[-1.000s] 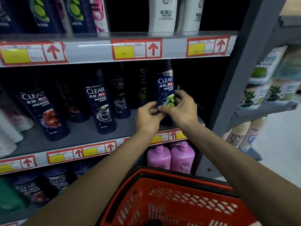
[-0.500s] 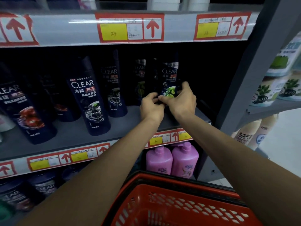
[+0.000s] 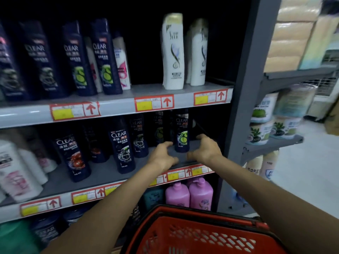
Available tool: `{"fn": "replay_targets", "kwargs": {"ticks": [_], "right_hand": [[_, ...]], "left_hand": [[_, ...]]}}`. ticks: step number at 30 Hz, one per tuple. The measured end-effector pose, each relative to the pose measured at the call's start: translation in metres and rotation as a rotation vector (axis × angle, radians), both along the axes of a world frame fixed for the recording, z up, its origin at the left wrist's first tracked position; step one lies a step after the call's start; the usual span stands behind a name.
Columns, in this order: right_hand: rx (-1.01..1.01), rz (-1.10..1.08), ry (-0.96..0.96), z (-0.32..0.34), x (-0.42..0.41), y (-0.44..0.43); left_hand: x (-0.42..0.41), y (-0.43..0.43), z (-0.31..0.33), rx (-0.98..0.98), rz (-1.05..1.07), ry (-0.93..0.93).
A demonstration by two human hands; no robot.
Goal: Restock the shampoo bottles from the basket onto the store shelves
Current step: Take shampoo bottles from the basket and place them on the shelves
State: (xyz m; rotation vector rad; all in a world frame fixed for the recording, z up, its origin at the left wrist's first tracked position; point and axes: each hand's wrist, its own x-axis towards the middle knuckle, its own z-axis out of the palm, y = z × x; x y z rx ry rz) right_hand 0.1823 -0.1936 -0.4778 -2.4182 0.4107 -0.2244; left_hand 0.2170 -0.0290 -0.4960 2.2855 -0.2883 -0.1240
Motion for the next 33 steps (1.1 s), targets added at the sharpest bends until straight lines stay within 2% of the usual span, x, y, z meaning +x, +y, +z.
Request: {"fn": "replay_targets", "kwargs": {"ticks": [5,10,15,19,23,33], "right_hand": [[-0.159,0.125,0.053,0.031,-0.062,-0.003],[-0.258,0.226,0.092,0.029,-0.124,-0.012],[-0.308,0.275,0.118,-0.006,-0.179,-0.020],[-0.306,0.327,0.212,-0.046,-0.213,-0.025],[-0.389,0.385,0.287,-0.092,-0.236,-0.027],[-0.466,0.669,0.710,-0.195,-0.282,-0.017]], "left_hand": [[-0.058,0.025,0.030,0.213,-0.089,-0.149],[-0.110,0.040,0.043,0.455,-0.185,-0.237],[-0.153,0.039,0.020,0.451,-0.256,-0.290],[-0.180,0.033,-0.019,0.425,-0.275,-0.268],[-0.202,0.029,-0.072,0.492,-0.354,-0.189],[-0.219,0.020,-0.217,1.026,-0.748,0.021]]}}
